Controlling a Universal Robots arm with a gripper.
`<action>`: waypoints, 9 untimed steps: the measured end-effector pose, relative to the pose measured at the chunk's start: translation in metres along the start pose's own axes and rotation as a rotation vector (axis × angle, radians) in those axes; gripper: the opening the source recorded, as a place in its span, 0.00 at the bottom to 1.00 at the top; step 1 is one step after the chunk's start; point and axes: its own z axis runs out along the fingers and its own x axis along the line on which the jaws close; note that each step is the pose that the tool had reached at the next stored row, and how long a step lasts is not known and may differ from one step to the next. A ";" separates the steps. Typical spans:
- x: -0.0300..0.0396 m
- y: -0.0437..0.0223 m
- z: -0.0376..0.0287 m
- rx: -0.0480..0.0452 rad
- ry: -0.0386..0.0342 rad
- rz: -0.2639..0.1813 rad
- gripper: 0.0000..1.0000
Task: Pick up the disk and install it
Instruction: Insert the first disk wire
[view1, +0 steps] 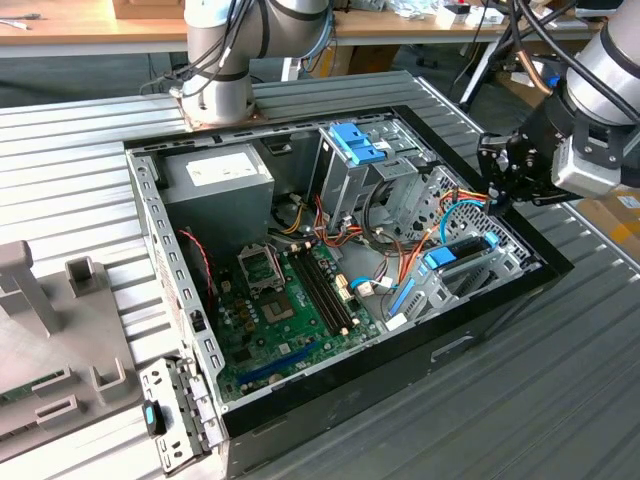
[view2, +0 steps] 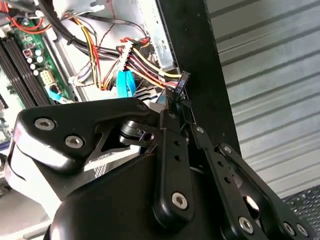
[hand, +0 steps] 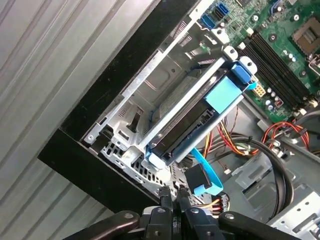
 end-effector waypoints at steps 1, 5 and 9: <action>0.0000 -0.0001 -0.0001 0.0004 0.0078 0.031 0.16; -0.0003 0.0004 -0.0003 0.0023 0.0326 0.125 0.16; -0.0007 0.0003 -0.0017 0.0029 0.0489 0.177 0.16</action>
